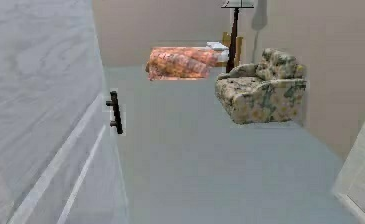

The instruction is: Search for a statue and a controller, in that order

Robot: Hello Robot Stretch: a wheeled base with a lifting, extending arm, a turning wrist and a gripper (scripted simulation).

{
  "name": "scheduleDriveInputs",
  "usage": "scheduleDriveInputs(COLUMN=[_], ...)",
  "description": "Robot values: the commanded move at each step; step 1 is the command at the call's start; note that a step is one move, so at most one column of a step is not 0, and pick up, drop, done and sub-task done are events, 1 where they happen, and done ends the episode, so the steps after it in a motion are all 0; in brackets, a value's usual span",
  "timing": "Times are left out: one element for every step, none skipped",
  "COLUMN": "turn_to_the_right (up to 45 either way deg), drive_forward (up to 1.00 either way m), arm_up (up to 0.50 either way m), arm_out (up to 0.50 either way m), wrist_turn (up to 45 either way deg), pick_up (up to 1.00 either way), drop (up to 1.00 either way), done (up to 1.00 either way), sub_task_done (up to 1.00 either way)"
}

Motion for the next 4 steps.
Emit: scheduleDriveInputs(turn_to_the_right=[0.0, -27.0, 0.0, -36.0], drive_forward=[1.00, 0.00, 0.50, 0.00], arm_up=[0.00, 0.00, 0.00, 0.00], arm_out=[0.00, 0.00, 0.00, 0.00], wrist_turn=[0.0, 0.0, 0.0, 0.0], pick_up=[0.00, 0.00, 0.00, 0.00], drop=[0.00, 0.00, 0.00, 0.00], done=[0.00, 0.00, 0.00, 0.00], sub_task_done=[0.00, 0.00, 0.00, 0.00])
